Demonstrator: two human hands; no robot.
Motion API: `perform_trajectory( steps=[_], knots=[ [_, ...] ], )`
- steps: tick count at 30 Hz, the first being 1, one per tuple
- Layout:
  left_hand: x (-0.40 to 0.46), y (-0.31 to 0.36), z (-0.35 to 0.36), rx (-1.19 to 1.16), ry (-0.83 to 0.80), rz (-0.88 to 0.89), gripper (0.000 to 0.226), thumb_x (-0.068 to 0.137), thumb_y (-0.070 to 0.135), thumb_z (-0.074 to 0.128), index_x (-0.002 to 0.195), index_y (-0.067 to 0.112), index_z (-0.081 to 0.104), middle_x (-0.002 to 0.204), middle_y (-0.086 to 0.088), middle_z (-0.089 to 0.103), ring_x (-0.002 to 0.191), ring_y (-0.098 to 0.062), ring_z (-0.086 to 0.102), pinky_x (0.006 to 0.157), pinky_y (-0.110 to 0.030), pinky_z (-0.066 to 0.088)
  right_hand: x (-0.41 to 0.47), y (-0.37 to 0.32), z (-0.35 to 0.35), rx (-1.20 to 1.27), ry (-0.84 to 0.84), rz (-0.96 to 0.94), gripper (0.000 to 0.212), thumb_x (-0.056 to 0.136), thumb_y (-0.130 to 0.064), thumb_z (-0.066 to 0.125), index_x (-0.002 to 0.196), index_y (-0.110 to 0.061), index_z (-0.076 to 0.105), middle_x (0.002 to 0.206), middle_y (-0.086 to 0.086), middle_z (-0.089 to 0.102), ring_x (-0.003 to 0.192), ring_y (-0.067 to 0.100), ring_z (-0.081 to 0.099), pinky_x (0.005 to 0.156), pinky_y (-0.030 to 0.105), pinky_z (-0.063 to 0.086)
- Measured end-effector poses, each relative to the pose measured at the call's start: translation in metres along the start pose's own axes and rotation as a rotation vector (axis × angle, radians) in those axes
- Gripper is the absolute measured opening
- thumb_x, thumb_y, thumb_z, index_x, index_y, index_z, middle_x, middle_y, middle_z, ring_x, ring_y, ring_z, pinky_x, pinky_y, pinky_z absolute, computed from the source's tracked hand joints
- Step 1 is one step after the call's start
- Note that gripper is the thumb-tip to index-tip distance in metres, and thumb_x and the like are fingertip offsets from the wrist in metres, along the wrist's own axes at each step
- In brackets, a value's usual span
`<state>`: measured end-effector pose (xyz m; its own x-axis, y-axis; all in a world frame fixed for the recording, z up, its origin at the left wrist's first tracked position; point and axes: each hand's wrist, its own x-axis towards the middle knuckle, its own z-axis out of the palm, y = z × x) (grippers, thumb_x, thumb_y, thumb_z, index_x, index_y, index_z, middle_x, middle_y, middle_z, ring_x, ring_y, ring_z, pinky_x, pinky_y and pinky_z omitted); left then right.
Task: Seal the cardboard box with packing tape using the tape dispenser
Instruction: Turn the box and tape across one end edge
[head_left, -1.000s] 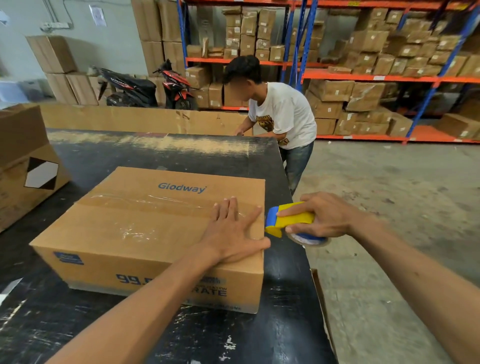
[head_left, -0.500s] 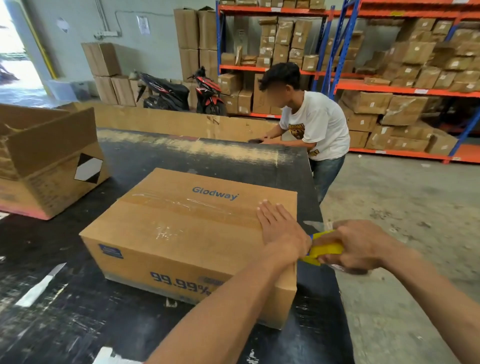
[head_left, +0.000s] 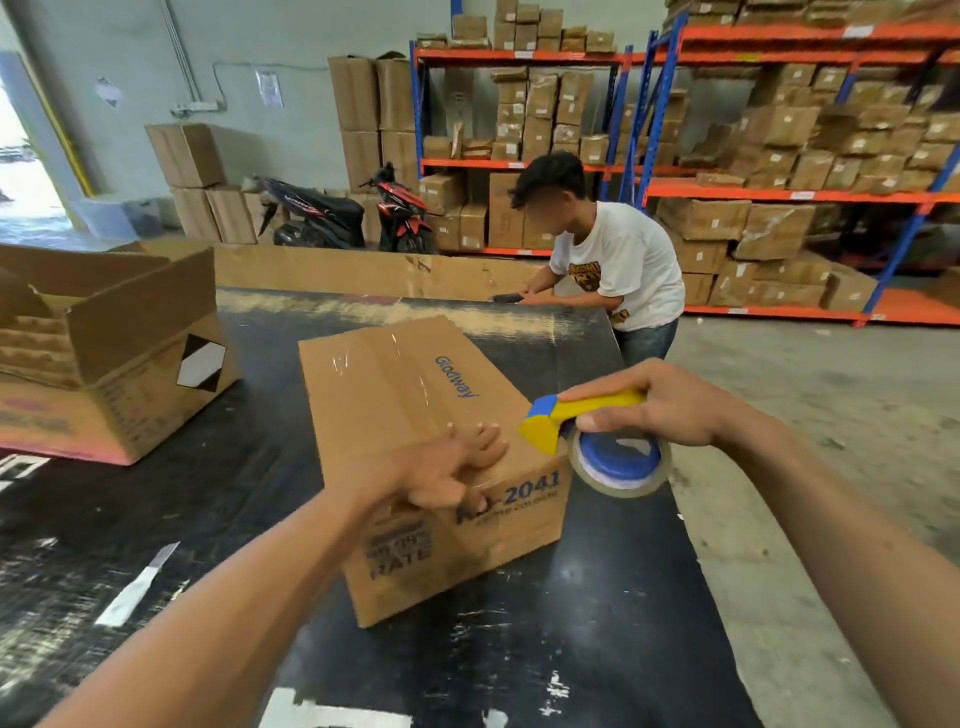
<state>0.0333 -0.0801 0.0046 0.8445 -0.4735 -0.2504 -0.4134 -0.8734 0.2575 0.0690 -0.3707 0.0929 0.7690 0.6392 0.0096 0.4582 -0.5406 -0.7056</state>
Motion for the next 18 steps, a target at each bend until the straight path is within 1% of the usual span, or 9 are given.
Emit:
perform_trajectory(
  steps=[2,3,5,7,8,10,13,16,18],
  knots=[
    [-0.026,-0.017,0.0,-0.045,0.005,-0.023,0.085,0.087,0.024,0.063,0.159,0.026,0.016,0.167,0.001,-0.001,0.153,-0.015,-0.006,0.121,-0.049,-0.012,0.01,-0.021,0.016,0.023,0.002,-0.014,0.034,0.081,-0.043,0.078,0.114,-0.046,0.073,0.11,-0.026,0.073,0.105,-0.006,0.065,0.091,0.022,0.049],
    [-0.038,-0.023,0.005,-0.046,0.051,-0.048,0.084,0.087,0.023,0.062,0.158,0.03,0.018,0.167,0.002,-0.001,0.153,-0.016,-0.007,0.121,-0.053,-0.012,0.015,-0.031,0.025,0.041,0.007,-0.023,0.034,0.081,-0.043,0.078,0.114,-0.045,0.073,0.111,-0.025,0.073,0.107,-0.004,0.065,0.096,0.025,0.049],
    [-0.055,-0.027,0.024,0.044,0.191,-0.151,0.083,0.091,0.042,0.057,0.159,0.033,0.012,0.167,-0.003,-0.008,0.154,-0.024,-0.01,0.12,-0.056,-0.01,0.026,-0.048,0.044,0.058,0.019,-0.042,0.035,0.081,-0.045,0.078,0.116,-0.044,0.073,0.113,-0.021,0.073,0.111,0.001,0.065,0.104,0.035,0.049],
    [-0.062,-0.026,0.043,0.164,0.27,-0.291,0.099,0.086,0.071,0.048,0.16,0.027,-0.001,0.166,-0.014,-0.013,0.153,-0.033,-0.009,0.12,-0.057,-0.006,0.037,-0.061,0.064,0.067,0.056,-0.038,0.036,0.079,-0.05,0.078,0.115,-0.046,0.073,0.112,-0.02,0.074,0.111,0.003,0.066,0.106,0.039,0.048],
    [-0.062,-0.026,0.048,0.211,0.275,-0.321,0.106,0.082,0.08,0.043,0.159,0.024,-0.004,0.166,-0.017,-0.012,0.153,-0.036,-0.007,0.121,-0.057,-0.004,0.041,-0.067,0.074,0.068,0.088,-0.031,0.036,0.078,-0.053,0.078,0.114,-0.049,0.072,0.112,-0.02,0.074,0.11,0.004,0.066,0.106,0.04,0.048],
    [-0.06,-0.028,0.049,0.264,0.273,-0.304,0.106,0.082,0.083,0.037,0.159,0.023,-0.004,0.166,-0.019,-0.007,0.152,-0.041,-0.002,0.121,-0.058,0.001,0.047,-0.075,0.093,0.077,0.16,-0.031,0.036,0.078,-0.055,0.077,0.113,-0.051,0.072,0.113,-0.021,0.073,0.109,0.002,0.066,0.105,0.04,0.049],
    [-0.057,-0.037,0.047,0.297,0.281,-0.23,0.102,0.085,0.08,0.037,0.159,0.017,0.004,0.164,-0.025,0.001,0.15,-0.046,0.006,0.123,-0.052,0.007,0.048,-0.081,0.118,0.167,0.269,-0.056,0.04,0.078,-0.056,0.077,0.117,-0.045,0.072,0.118,-0.021,0.072,0.114,-0.001,0.063,0.107,0.04,0.047],
    [-0.059,-0.046,0.047,0.318,0.261,-0.156,0.102,0.086,0.078,0.04,0.159,0.014,0.006,0.164,-0.026,0.003,0.15,-0.046,0.008,0.122,-0.048,0.008,0.045,-0.083,0.134,0.239,0.351,-0.067,0.044,0.078,-0.058,0.077,0.119,-0.043,0.072,0.121,-0.018,0.071,0.118,0.003,0.063,0.107,0.041,0.047],
    [-0.063,-0.05,0.046,0.295,0.254,-0.071,0.1,0.086,0.077,0.042,0.159,0.016,0.01,0.165,-0.022,0.002,0.151,-0.044,0.005,0.123,-0.046,0.006,0.043,-0.085,0.142,0.311,0.401,-0.069,0.045,0.079,-0.054,0.078,0.12,-0.037,0.073,0.121,-0.013,0.072,0.118,0.007,0.064,0.106,0.042,0.048]
  ],
)
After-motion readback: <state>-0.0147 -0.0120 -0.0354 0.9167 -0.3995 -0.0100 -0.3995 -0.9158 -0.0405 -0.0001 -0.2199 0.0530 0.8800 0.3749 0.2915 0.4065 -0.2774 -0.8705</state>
